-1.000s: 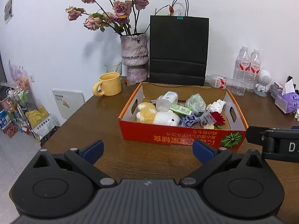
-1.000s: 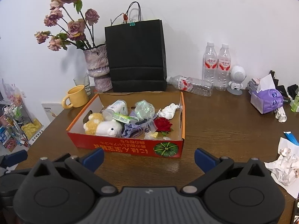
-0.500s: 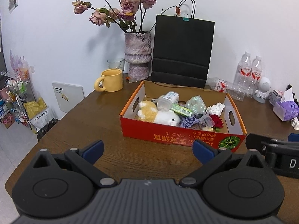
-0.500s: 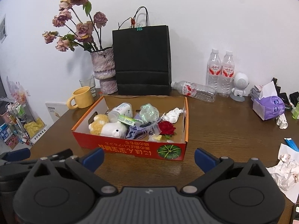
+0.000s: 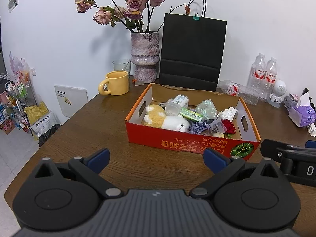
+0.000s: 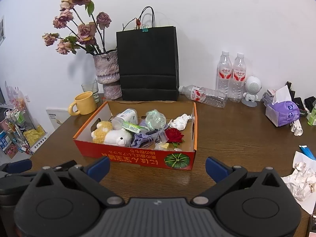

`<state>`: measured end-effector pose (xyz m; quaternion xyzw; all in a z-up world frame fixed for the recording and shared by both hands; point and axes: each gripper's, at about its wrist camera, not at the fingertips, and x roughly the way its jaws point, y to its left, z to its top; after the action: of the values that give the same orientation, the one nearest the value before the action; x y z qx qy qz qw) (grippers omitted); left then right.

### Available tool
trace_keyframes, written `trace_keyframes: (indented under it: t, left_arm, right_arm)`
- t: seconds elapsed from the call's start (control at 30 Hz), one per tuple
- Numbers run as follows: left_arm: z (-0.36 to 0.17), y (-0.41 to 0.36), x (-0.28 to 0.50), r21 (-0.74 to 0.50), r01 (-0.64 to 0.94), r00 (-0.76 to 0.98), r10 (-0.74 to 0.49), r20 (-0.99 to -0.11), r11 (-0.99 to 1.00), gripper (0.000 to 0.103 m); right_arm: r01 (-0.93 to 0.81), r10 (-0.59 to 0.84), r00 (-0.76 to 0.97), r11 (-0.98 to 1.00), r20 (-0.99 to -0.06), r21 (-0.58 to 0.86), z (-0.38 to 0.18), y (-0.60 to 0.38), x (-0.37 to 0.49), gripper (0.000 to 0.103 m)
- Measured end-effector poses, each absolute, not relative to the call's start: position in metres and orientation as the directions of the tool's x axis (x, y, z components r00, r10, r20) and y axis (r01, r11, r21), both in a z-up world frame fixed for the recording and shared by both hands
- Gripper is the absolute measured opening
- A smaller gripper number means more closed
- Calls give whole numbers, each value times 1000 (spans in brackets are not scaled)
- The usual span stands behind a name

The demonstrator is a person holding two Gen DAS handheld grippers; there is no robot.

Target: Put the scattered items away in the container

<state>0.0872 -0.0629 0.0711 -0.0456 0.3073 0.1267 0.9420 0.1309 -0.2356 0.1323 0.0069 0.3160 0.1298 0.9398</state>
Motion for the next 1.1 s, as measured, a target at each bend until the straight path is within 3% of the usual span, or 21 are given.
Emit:
trace_keyframes:
  t: [1.1]
  left_arm:
    - [71, -65, 86, -9, -271, 775, 213, -595, 963, 103]
  right_arm:
    - [-237, 250, 770, 966, -587, 101, 135, -237, 129, 103]
